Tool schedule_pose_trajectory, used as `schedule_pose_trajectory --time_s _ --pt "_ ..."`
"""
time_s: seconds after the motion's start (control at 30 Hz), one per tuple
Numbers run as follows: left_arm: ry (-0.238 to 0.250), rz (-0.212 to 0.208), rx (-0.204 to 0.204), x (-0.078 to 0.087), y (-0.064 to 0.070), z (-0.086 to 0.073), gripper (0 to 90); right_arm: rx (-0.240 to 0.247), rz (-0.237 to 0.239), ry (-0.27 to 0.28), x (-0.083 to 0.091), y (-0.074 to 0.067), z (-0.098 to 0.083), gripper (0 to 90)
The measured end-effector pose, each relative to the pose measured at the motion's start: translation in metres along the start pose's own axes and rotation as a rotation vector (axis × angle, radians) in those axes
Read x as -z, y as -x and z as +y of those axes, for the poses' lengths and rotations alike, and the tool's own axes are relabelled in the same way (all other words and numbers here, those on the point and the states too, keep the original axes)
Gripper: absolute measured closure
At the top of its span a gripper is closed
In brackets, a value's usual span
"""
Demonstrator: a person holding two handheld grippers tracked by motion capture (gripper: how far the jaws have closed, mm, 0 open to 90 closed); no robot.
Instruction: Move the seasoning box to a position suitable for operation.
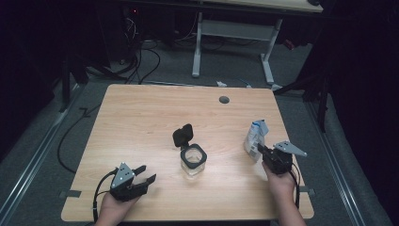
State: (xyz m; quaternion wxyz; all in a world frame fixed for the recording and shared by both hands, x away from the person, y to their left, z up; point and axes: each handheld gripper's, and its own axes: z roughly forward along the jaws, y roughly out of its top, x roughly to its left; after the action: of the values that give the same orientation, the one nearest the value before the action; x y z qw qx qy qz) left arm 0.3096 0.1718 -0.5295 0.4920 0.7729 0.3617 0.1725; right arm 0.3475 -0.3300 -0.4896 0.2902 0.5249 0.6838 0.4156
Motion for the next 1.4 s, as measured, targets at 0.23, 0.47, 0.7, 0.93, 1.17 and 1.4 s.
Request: schedule_pose_trajectory --time_s 0.23,0.47,0.7,0.93,1.17,1.4 --pt "-0.001 0.0 -0.001 0.0 0.0 0.0 44.6 0.011 -0.019 -0.003 0.001 -0.002 0.0 87.4" --pt "-0.003 -0.001 -0.003 0.0 0.0 0.0 44.6 0.018 -0.013 -0.017 0.002 0.0 0.001 87.8" --pt "0.004 -0.001 0.0 0.001 0.0 0.0 44.6 0.049 0.003 -0.03 0.006 -0.001 0.004 88.1" --pt "0.013 -0.015 0.002 0.002 0.0 0.001 44.3 0.089 0.046 -0.089 0.018 -0.005 0.02 88.6" --pt "0.015 -0.02 -0.003 0.001 0.001 0.001 44.1 0.14 0.109 -0.198 0.027 -0.009 0.037 88.8" --pt "0.019 -0.025 -0.008 0.002 0.001 0.001 43.9 0.17 0.145 -0.284 0.033 -0.014 0.046 88.9"
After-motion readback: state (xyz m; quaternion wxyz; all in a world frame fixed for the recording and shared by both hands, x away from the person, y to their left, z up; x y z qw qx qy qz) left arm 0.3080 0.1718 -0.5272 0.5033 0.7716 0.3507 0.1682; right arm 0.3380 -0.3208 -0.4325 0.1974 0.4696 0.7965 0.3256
